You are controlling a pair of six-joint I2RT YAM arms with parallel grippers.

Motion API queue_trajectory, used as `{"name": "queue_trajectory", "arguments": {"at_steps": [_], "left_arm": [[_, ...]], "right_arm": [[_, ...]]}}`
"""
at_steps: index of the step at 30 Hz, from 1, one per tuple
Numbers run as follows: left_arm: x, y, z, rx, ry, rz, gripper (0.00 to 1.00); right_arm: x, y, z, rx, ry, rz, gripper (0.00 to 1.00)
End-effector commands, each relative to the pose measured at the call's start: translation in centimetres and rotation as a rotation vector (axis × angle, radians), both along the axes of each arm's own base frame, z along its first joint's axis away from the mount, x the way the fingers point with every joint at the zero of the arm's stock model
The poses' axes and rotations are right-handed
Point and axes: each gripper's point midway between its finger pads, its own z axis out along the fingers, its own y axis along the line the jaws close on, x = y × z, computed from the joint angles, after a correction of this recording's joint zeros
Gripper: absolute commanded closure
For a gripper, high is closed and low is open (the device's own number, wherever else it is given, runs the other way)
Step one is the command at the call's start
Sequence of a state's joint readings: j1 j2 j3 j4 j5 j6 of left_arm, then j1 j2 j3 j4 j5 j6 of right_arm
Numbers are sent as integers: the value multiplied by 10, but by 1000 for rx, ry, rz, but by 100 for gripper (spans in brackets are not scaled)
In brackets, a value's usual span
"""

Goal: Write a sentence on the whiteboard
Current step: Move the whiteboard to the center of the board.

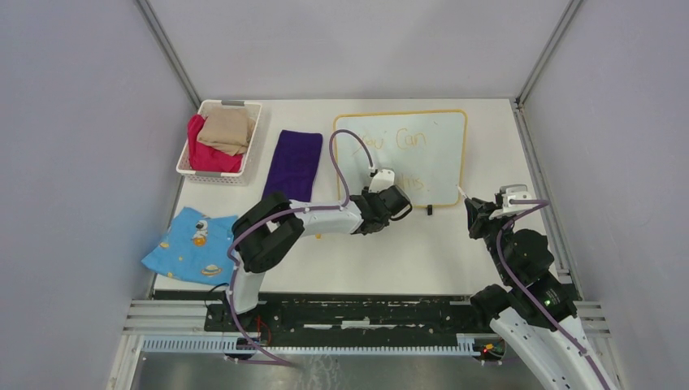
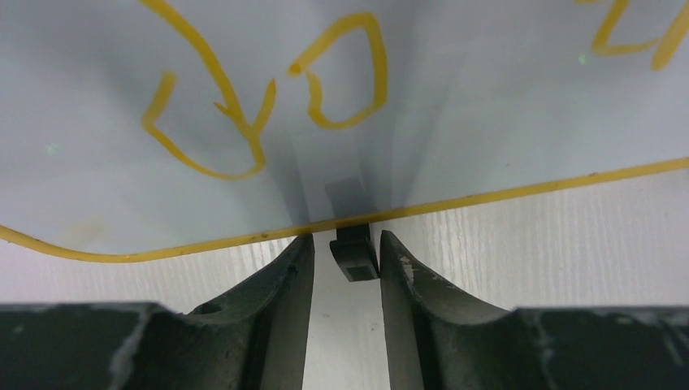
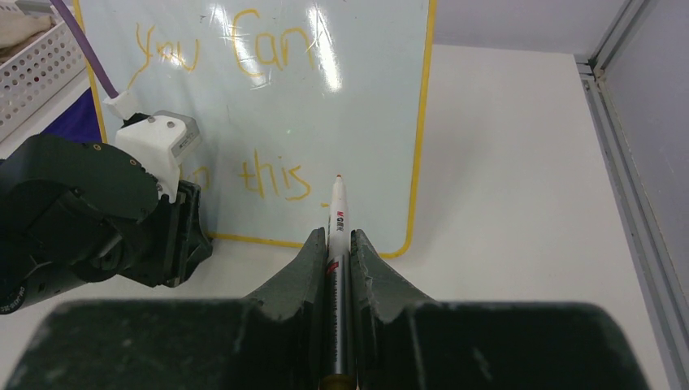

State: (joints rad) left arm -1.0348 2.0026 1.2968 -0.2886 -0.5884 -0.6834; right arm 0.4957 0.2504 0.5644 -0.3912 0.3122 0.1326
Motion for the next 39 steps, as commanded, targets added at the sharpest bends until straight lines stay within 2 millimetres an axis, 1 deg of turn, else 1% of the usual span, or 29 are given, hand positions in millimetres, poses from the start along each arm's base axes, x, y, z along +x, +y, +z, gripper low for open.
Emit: {"name": "queue_trajectory", "arguments": {"at_steps": [1, 3, 5, 8, 12, 14, 15, 16, 19, 22, 24, 25, 27, 29, 30, 31, 33, 34, 36, 37, 39], "left_arm": [[28, -2, 18, -21, -57, 14, 59], [32, -2, 17, -25, -53, 16, 59], [31, -3, 21, -34, -50, 2, 56], [22, 1, 38, -64, -64, -12, 42], [-3, 30, 73, -108, -84, -17, 27], [-16, 49, 90, -114, -89, -9, 19], [-23, 59, 101, -122, -96, -5, 7], [-28, 71, 110, -122, -103, 11, 1], [-42, 106, 136, -113, -134, 48, 0], [-53, 130, 156, -88, -149, 48, 0], [-56, 148, 170, -80, -188, 66, 0], [-56, 154, 174, -70, -210, 69, 0], [-56, 174, 184, -80, -274, 131, 0], [-53, 197, 193, -88, -345, 257, 0], [-54, 209, 194, -70, -355, 318, 0], [-53, 215, 195, -61, -358, 351, 0], [-48, 215, 194, 41, -363, 289, 0], [-46, 217, 192, 77, -375, 285, 0], [-42, 219, 187, 112, -394, 281, 0], [-41, 215, 184, 115, -396, 244, 0], [-39, 198, 172, 67, -360, 112, 0]], "right_arm": [[2, -2, 8, 0, -16, -17, 100], [2, -2, 7, -2, -15, -17, 100], [3, -2, 6, -9, -14, -17, 100], [3, -3, 5, -15, -12, -23, 100], [3, -2, 8, -18, -17, -15, 100], [4, -1, 8, -17, -18, -11, 100], [4, 0, 8, -14, -19, -8, 100], [4, 0, 8, -12, -19, -5, 100], [5, 4, 5, 1, -17, 9, 100], [7, 10, 1, 11, -10, 29, 100], [8, 14, 0, 16, -4, 45, 100], [9, 16, 0, 18, -4, 53, 100], [11, 19, 1, 18, -3, 64, 100], [12, 21, 0, 20, -2, 69, 100], [13, 22, 0, 21, -2, 75, 100], [13, 24, -3, 22, 1, 80, 100], [15, 27, -8, 25, 8, 86, 100], [16, 28, -9, 23, 10, 91, 100], [17, 30, -10, 24, 12, 98, 100], [17, 30, -10, 22, 13, 99, 100], [17, 29, -10, 15, 12, 96, 100]]}}
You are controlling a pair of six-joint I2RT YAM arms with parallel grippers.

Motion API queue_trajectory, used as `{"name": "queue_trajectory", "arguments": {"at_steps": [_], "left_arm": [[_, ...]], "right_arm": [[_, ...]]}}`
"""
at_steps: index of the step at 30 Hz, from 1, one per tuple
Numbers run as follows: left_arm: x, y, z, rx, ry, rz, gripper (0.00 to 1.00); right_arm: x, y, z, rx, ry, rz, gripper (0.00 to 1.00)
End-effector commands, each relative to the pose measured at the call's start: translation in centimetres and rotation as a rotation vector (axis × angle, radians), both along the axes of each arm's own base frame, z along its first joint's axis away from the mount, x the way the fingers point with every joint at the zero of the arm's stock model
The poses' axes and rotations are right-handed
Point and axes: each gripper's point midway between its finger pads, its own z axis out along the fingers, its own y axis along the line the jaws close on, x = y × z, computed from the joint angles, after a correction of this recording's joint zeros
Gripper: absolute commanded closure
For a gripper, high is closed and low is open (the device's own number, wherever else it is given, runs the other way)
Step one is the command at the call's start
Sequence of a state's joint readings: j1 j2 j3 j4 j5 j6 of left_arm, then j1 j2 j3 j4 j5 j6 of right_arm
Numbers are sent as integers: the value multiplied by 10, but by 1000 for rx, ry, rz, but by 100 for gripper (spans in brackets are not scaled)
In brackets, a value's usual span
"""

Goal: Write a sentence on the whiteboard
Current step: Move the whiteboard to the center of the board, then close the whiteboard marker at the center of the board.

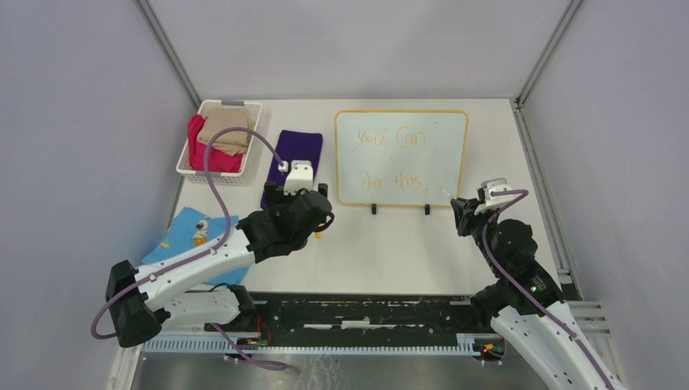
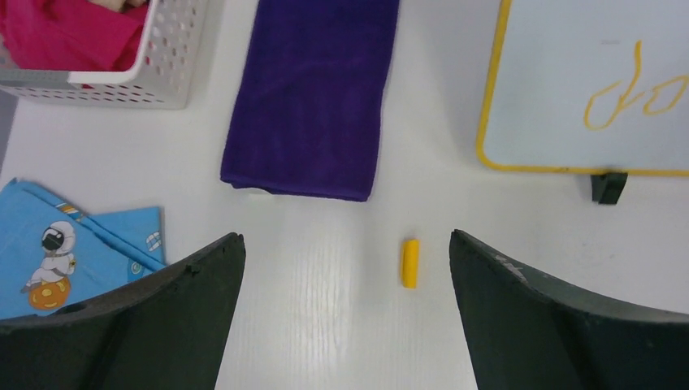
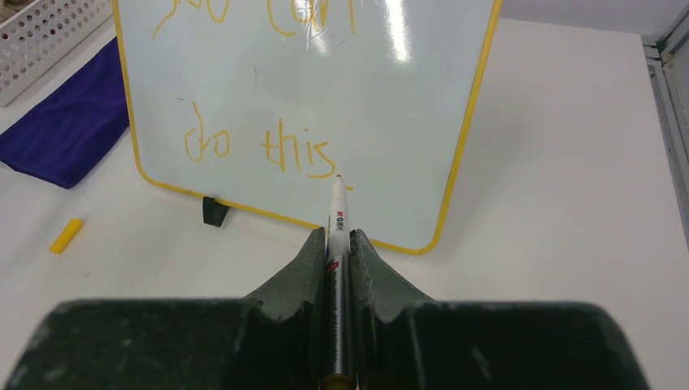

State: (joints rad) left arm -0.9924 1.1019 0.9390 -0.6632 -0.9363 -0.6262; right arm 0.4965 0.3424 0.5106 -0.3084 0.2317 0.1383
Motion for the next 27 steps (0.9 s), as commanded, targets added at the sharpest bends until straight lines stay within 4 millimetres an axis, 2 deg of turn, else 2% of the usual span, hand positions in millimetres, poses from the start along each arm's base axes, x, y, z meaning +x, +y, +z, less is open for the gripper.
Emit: {"name": "queue_trajectory", "arguments": {"at_steps": [1, 4, 7, 10, 15, 20, 24, 27], "left_arm": [[13, -11, -8, -15, -2, -145, 0], [24, -10, -30, -163, 161, -166, 0], [25, -2, -60, -116, 259, -149, 0], [15, -21, -81, -131, 336, -274, 0], [12, -37, -95, -139, 412, -343, 2], [16, -41, -107, -85, 520, -328, 13], [14, -43, -130, -78, 606, -303, 21], [12, -46, -140, -93, 636, -298, 30]], "right_arm": [[3, 6, 14, 31, -46, 14, 100], [2, 6, 11, 26, -38, 15, 100], [2, 6, 10, 22, -36, 16, 100], [3, 6, 10, 17, -37, 16, 100], [5, 8, 8, 16, -35, 18, 100], [6, 10, 10, 18, -36, 25, 100], [7, 10, 11, 19, -37, 25, 100], [6, 10, 11, 18, -35, 26, 100]]}}
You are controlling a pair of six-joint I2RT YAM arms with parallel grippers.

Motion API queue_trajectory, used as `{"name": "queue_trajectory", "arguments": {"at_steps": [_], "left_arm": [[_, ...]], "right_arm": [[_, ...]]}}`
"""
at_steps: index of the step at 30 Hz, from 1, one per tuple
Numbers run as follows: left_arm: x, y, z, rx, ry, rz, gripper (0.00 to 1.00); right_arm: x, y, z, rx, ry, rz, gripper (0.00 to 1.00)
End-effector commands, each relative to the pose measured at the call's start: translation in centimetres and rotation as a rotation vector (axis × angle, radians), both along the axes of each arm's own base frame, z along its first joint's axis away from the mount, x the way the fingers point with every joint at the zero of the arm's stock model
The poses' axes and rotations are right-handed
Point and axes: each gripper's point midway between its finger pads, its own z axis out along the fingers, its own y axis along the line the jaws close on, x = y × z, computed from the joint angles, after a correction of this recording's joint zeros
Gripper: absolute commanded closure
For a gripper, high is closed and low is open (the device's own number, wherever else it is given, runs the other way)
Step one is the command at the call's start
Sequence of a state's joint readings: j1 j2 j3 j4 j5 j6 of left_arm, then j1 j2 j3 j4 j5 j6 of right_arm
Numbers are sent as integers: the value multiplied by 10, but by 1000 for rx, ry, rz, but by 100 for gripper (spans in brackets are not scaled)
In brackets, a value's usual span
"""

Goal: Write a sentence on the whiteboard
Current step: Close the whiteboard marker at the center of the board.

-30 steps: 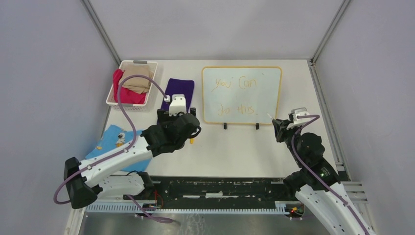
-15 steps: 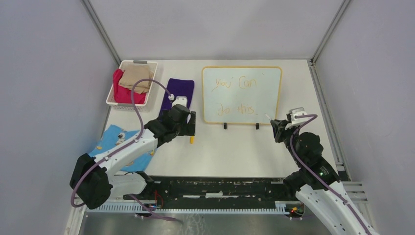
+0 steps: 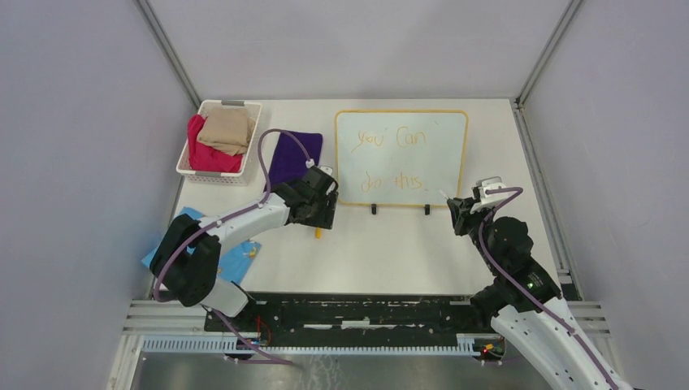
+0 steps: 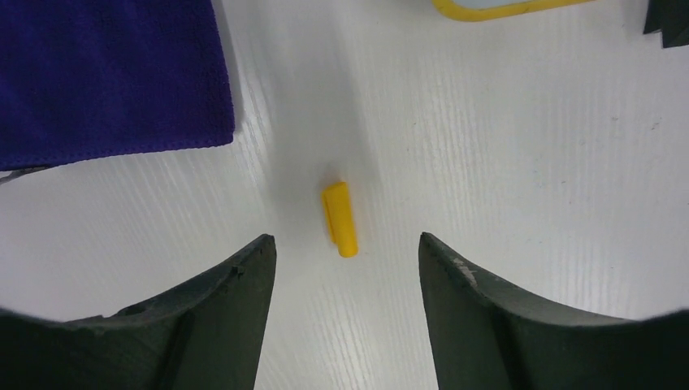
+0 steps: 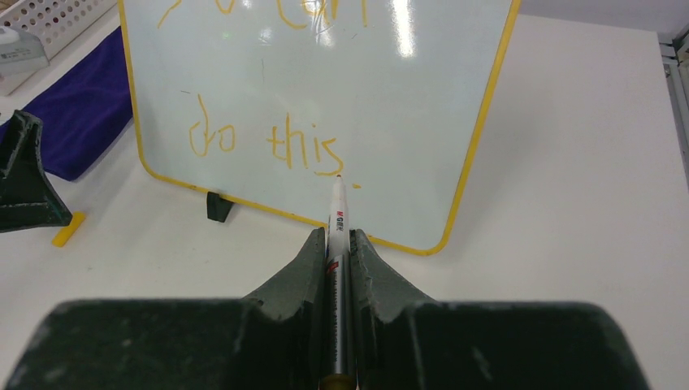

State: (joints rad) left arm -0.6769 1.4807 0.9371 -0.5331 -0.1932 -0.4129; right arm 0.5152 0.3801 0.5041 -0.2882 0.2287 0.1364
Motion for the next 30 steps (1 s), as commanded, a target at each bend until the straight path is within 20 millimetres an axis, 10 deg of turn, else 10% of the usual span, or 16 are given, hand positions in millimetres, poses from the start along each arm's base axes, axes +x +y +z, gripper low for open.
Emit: {"name": "queue_trajectory", "arguments": {"at_steps": [1, 30], "left_arm": [[0, -7, -6, -23, 45, -9, 33], [-10, 7, -61, 88, 191, 45, 62]], "right_arm": [[3, 3, 18, 33, -57, 5, 100], [-3, -3, 21, 48, -64, -13, 100]]}}
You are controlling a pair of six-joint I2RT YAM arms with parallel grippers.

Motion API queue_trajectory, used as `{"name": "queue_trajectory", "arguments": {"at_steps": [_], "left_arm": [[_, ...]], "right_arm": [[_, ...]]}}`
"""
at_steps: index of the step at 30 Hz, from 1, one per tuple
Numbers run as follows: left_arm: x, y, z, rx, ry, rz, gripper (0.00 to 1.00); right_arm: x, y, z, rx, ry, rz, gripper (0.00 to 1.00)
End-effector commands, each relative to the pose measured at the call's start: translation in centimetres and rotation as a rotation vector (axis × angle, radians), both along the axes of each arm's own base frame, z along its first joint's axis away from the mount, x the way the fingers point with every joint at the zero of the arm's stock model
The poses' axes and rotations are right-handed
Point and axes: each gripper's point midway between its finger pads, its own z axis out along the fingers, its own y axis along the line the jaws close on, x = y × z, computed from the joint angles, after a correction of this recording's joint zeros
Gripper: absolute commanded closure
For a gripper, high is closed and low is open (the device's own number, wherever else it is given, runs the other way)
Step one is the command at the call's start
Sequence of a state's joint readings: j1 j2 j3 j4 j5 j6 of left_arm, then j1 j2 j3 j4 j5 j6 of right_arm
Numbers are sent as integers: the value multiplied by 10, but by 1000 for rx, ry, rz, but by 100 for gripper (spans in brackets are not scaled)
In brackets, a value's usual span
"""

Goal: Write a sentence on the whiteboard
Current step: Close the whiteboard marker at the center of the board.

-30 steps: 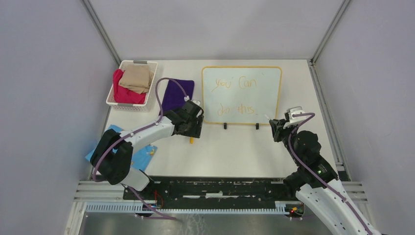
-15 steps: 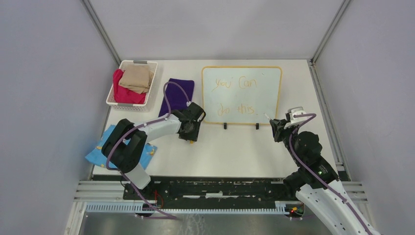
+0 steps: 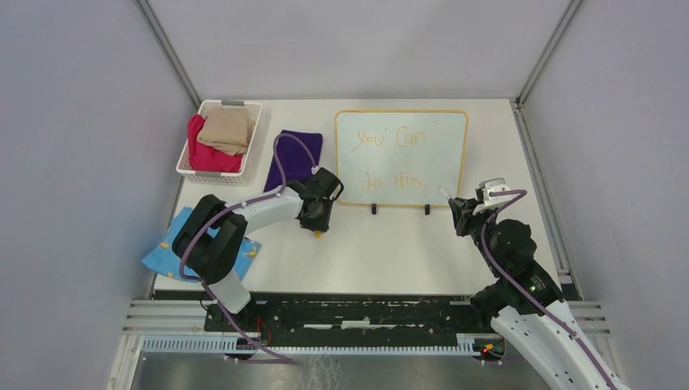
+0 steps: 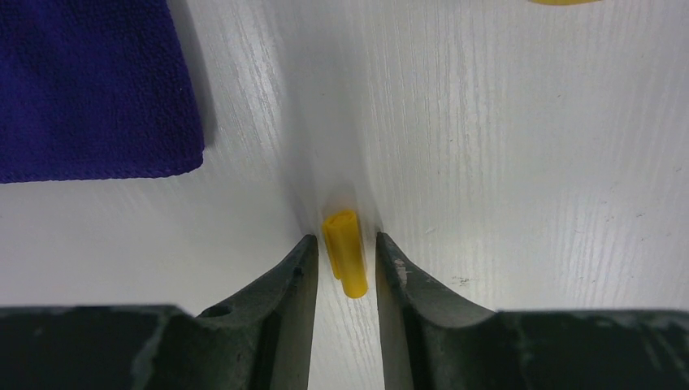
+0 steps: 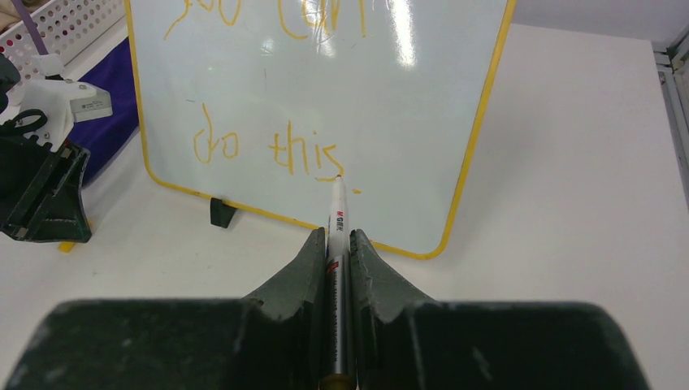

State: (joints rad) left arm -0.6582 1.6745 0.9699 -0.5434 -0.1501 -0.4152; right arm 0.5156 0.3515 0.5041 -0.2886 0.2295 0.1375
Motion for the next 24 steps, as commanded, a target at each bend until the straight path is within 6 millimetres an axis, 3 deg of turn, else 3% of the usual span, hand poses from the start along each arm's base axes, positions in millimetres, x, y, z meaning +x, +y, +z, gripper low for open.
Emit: {"name": "queue_trajectory", "arguments": {"at_steps": [1, 12, 19, 24], "left_arm": [[-6, 5, -13, 20, 34, 42, 63], [-15, 9, -22, 31, 69, 42, 72], [-11, 9, -11, 15, 31, 54, 98], [-4, 11, 5, -3, -39, 76, 98]], "right_arm": [[0, -2, 15, 33, -40, -15, 100], [0, -3, 15, 27, -44, -21, 100], [2, -2, 19, 26, -49, -19, 100], [2, -1, 22, 27, -49, -14, 100]]}}
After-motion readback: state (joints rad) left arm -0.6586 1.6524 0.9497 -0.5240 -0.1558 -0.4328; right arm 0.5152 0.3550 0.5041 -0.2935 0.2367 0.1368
